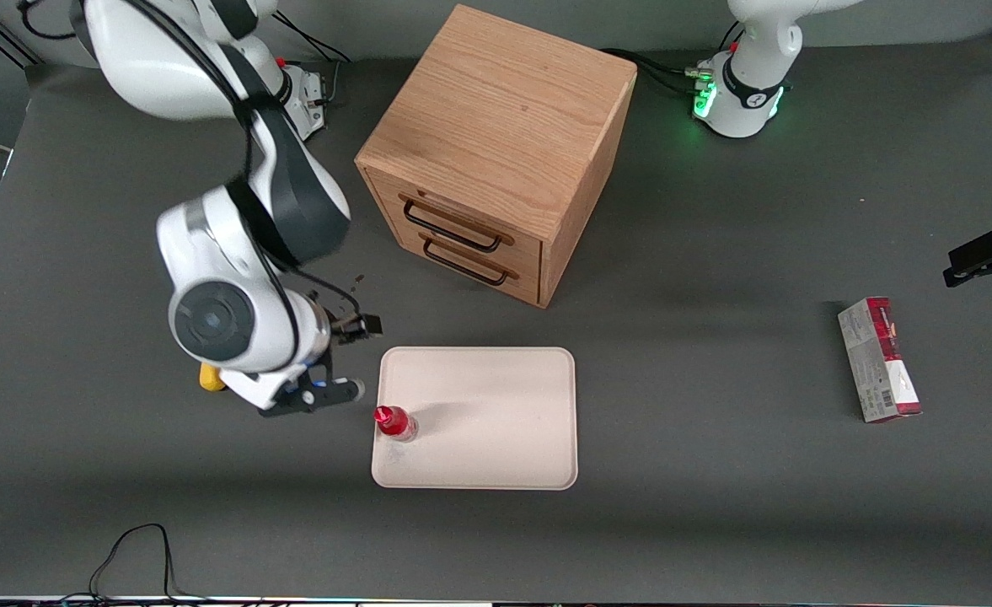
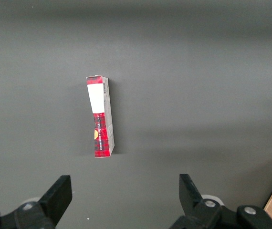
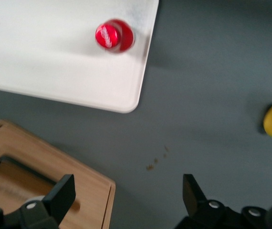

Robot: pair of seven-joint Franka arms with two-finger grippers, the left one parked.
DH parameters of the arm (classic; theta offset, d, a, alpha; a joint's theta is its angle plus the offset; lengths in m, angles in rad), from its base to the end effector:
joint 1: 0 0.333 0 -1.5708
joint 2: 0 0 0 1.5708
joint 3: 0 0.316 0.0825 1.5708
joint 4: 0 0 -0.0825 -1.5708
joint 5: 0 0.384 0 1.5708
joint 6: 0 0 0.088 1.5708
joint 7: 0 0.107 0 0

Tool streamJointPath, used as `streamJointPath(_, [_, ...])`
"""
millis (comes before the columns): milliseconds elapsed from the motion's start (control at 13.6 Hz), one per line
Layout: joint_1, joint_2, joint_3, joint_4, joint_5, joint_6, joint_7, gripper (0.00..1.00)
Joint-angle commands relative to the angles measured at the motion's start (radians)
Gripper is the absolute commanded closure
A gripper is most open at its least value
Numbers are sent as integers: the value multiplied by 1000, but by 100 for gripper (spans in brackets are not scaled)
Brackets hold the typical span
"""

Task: Place coke bottle on tray

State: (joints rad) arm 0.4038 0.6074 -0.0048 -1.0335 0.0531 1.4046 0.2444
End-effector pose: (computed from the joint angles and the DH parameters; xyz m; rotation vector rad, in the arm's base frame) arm 0.6398 0.2777 0.4763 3.0827 0.2436 -0.3730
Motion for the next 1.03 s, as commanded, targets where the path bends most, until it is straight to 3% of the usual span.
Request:
streamJointPath(0, [0,-268,-6,-302,-9,27,29,0])
streamJointPath(516, [1,-609,-182,-646,-12,115,-51,0])
streamJointPath(737, [-95,-667,-173,-709,-13,155,-100,0])
streamJointPath(958, [-251,-673,-124,-705,-13,158,-213,0])
